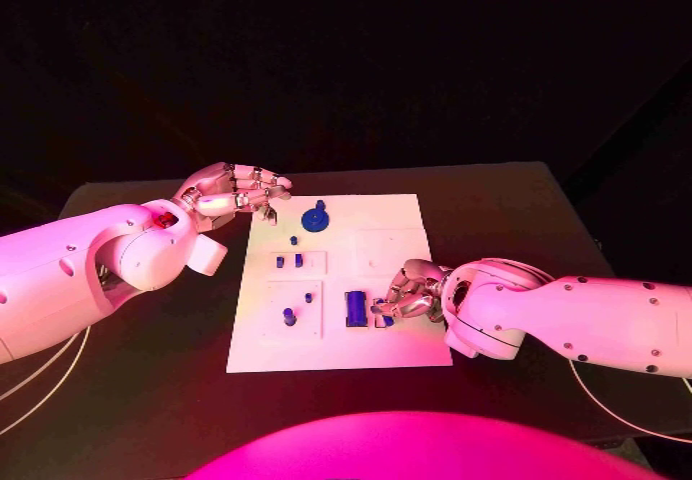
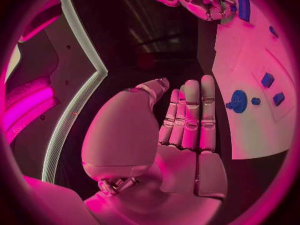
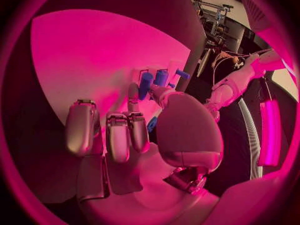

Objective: Assemble the parts on the task board

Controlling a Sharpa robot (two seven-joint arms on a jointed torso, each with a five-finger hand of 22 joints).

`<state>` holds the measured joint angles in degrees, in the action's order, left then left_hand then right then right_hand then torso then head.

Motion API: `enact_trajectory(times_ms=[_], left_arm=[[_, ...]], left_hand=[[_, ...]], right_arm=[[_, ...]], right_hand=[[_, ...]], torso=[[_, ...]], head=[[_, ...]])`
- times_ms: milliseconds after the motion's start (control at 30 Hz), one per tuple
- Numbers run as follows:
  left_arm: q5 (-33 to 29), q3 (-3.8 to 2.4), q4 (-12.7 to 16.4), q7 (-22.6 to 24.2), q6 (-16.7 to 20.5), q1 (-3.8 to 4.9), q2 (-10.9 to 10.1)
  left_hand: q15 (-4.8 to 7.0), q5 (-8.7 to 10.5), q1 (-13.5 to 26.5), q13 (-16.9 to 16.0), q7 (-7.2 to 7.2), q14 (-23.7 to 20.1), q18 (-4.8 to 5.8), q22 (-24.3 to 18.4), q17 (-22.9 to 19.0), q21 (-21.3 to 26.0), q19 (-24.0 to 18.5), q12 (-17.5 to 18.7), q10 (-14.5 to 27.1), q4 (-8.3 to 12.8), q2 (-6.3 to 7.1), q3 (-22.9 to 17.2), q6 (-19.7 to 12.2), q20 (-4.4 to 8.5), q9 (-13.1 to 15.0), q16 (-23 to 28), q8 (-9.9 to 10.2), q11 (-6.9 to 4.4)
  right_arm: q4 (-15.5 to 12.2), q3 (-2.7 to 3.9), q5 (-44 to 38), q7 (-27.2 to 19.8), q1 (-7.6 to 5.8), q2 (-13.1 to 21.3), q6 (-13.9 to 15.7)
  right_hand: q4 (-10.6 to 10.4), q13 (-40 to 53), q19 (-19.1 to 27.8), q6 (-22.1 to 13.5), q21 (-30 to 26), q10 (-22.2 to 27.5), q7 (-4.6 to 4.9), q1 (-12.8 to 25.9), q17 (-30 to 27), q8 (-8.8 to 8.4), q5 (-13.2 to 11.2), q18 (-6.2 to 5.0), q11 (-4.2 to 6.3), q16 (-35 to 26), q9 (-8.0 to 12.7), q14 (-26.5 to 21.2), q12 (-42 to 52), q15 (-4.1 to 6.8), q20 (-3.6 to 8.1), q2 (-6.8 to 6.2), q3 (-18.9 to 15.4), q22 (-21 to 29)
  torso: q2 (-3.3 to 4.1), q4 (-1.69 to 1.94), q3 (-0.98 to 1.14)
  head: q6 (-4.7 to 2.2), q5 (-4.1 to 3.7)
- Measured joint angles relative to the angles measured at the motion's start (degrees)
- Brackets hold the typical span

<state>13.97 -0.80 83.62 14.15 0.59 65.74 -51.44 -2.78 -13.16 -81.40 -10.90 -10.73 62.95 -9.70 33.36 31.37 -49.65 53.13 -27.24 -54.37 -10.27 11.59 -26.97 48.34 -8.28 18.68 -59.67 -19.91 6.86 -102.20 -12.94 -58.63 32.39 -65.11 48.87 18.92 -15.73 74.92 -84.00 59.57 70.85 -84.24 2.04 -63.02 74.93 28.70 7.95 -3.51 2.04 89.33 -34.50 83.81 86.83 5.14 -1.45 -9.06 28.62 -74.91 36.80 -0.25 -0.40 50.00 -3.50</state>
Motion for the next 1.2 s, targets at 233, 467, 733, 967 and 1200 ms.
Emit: enact_trajectory(times_ms=[233, 467, 733, 967, 1200], left_arm=[[0.0, 0.0, 0.0, -0.1, 0.0, 0.0, 0.0], [0.0, 0.0, -0.1, -0.1, 0.0, 0.0, 0.0], [0.0, 0.01, -0.1, -0.1, 0.0, 0.0, 0.0], [0.0, 0.01, -0.1, -0.1, 0.0, 0.0, 0.0], [0.0, 0.01, -0.2, -0.1, 0.0, 0.0, 0.0]], left_hand=[[0.0, 0.0, -0.2, 0.0, 0.0, 0.0, 0.0, 0.0, 0.0, 0.0, 0.0, 0.0, 0.0, 0.0, -0.23, 0.0, 0.0, 0.0, 0.0, 0.0, 0.0, 0.0], [0.0, 0.0, -0.2, 0.0, 0.0, 0.0, 0.0, 0.0, 0.0, 0.0, 0.0, 0.0, 0.0, -0.2, -0.24, 0.2, 0.0, 0.0, 0.1, 0.0, 0.0, 0.0], [0.0, 0.0, -0.2, 0.0, 0.0, 0.0, -0.01, -0.1, 0.0, 0.2, 0.0, 0.0, 0.0, -0.3, -0.24, 0.0, 0.0, 0.0, 0.0, 0.0, 0.0, 0.0], [0.0, 0.0, -0.2, 0.0, 0.0, 0.0, 0.0, -0.1, 0.0, 0.2, 0.0, 0.0, 0.0, -0.3, -0.23, 0.0, 0.0, 0.0, 0.0, 0.0, 0.0, 0.0], [0.0, 0.0, -0.2, 0.0, 0.0, 0.0, 0.0, 0.0, 0.0, 0.2, 0.0, 0.0, 0.0, -0.3, -0.24, 0.0, 0.0, 0.0, 0.0, 0.0, 0.0, 0.0]], right_arm=[[0.2, 0.02, -0.1, 0.2, 0.07, -0.5, 0.2], [0.8, 0.02, -0.1, 0.2, 0.11, -0.9, 0.1], [1.1, -0.01, -0.1, 0.3, 0.19, -1.1, -0.1], [1.1, -0.01, 0.0, 0.3, 0.2, -1.1, -0.3], [1.1, 0.0, 0.0, 0.3, 0.22, -1.1, -0.5]], right_hand=[[0.0, 0.0, 0.0, 0.0, 0.0, 0.0, 0.01, 0.2, 0.0, 0.12, 0.0, 0.0, 0.0, 0.0, 0.0, 0.0, 0.0, 0.0, 0.0, 0.24, 0.0, 0.0], [-0.4, 0.0, 0.0, 0.3, 0.0, 0.0, -0.26, 1.3, 0.0, 0.16, 0.0, 0.0, 0.0, 0.0, 0.0, 0.0, 0.0, 0.0, 0.0, 0.54, -0.7, 0.0], [-0.7, 0.0, 0.0, 0.6, -0.2, 0.0, -0.14, 2.9, 0.0, 0.35, 0.0, 0.0, 0.0, 0.0, 0.2, 0.0, 0.0, 0.0, 0.0, 0.77, -1.4, 0.0], [-0.8, 0.0, 0.0, 0.6, -0.2, 0.0, -0.14, 3.5, 0.0, 0.35, 0.0, 0.0, 0.0, 0.0, 0.2, 0.0, 0.0, 0.0, 0.0, 0.76, -1.9, 0.0], [-0.8, 0.0, 0.0, 0.6, -0.2, 0.0, -0.14, 3.5, 0.0, 0.35, 0.0, 0.0, 0.0, 0.0, 0.2, 0.0, 0.0, 0.0, 0.0, 0.76, -1.9, 0.0]], torso=[[0.01, 0.0, 0.0], [0.01, 0.0, -0.02], [0.04, 0.0, -0.02], [0.04, -0.03, -0.01], [0.01, -0.03, 0.03]], head=[[0.0, 0.01], [0.0, 0.03], [0.0, 0.03], [0.0, 0.03], [0.01, 0.03]])
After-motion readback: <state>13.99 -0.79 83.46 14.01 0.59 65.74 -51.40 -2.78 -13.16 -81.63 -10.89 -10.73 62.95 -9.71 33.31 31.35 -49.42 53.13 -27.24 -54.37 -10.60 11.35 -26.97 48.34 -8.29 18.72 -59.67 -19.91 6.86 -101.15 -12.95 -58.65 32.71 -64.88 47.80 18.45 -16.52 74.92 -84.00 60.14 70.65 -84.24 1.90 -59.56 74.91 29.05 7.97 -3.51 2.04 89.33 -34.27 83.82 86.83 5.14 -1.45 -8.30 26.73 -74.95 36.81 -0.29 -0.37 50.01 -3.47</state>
